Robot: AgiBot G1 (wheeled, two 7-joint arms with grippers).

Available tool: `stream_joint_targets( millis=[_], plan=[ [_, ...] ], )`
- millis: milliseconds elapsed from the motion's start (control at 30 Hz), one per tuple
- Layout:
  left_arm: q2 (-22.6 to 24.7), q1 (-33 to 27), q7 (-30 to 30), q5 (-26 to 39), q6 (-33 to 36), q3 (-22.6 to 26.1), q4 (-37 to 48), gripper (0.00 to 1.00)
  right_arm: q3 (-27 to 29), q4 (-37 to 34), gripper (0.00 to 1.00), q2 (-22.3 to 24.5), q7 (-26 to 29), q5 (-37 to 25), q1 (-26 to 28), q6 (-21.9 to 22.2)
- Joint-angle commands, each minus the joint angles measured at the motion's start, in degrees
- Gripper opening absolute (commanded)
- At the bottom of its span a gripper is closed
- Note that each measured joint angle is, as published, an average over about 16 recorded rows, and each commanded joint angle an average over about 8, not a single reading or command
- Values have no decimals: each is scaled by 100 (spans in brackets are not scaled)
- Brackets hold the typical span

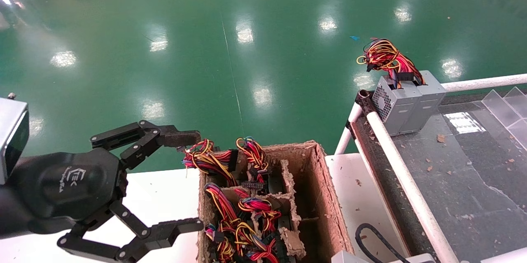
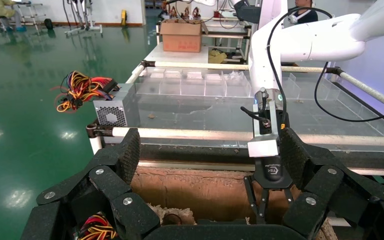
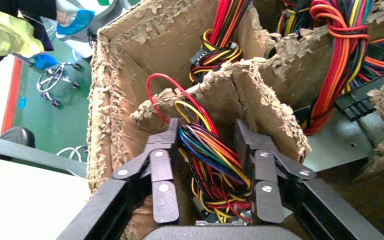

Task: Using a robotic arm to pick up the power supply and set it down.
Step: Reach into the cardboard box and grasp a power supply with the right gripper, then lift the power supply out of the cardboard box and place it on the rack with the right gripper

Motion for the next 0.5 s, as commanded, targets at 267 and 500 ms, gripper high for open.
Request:
stream_joint_targets(
  millis=[267, 500],
  plan=[
    [0, 0, 0, 0, 0, 0, 0, 100, 19, 61, 0, 19, 6, 5, -23, 56],
    [0, 0, 0, -1, 0, 1, 0, 100, 67, 111, 0, 46, -19, 130, -52, 39]
  ],
)
